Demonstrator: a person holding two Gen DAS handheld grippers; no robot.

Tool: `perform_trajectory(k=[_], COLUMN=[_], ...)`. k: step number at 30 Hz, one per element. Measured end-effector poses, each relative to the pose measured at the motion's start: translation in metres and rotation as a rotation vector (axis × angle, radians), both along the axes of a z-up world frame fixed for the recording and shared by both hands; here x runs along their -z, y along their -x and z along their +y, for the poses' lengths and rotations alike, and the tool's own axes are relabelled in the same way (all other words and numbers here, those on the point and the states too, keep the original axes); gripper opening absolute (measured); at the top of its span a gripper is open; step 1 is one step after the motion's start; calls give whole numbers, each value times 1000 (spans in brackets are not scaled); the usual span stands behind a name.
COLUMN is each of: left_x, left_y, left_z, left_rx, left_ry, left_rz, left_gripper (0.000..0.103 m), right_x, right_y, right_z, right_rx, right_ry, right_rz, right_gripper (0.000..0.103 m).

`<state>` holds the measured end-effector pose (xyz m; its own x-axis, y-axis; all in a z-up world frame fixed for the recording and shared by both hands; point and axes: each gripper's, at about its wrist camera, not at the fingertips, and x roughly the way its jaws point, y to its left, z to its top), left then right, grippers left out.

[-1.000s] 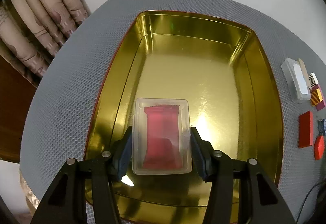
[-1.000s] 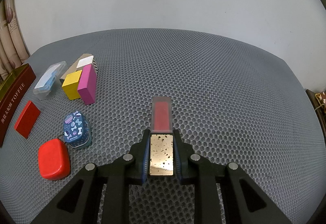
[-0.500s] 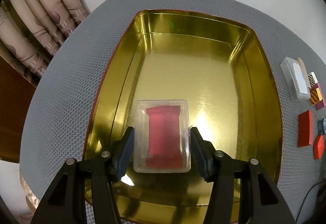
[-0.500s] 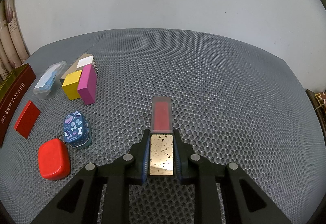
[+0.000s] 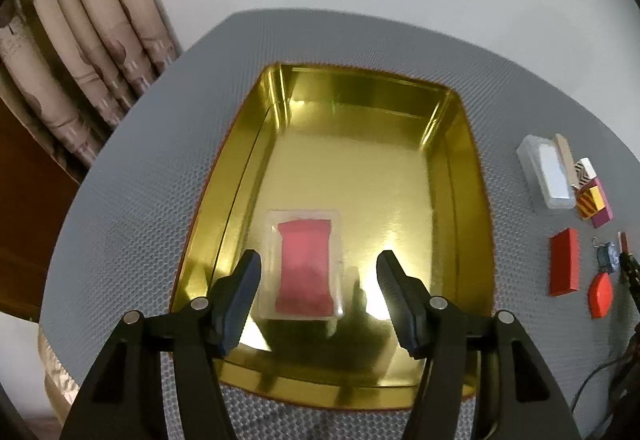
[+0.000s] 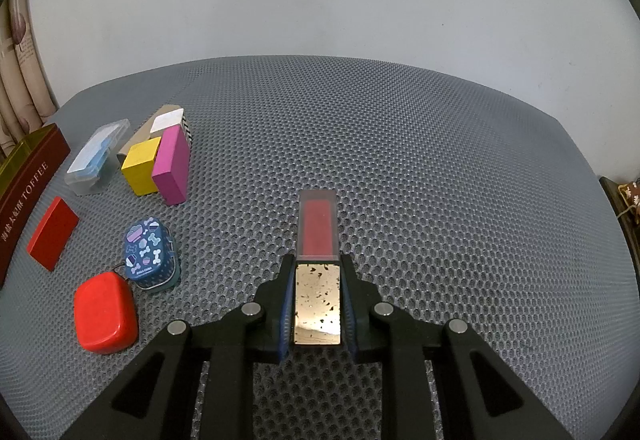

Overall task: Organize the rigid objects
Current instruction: 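Lower the clear box into the tin and open the left gripper, then withdraw the left gripper up from the tin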

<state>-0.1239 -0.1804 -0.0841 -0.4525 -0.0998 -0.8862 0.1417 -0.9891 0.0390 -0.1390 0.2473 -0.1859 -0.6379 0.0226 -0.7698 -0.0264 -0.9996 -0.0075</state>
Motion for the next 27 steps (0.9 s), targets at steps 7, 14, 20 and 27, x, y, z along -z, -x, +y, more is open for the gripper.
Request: perform_trajectory(k=[7, 14, 20, 27], left_x=[-8, -13, -11, -12], left_y=[-18, -39, -41, -43], left_z=[5, -2, -4, -12], left_rx=[-42, -132, -134, -173], left_ry=[-31, -50, -27, -37], left_rz=[51, 93, 97, 94], left_gripper=[65, 67, 73, 77], right_x=[0, -3, -10, -27], right_y=[-4, -23, -23, -31], right_z=[-6, -22, -19, -22], right_rx=[0, 5, 44, 40], right_ry=[-1, -6, -4, -35], right_rz=[1, -1, -16, -3], right_gripper=[21, 20, 20, 20])
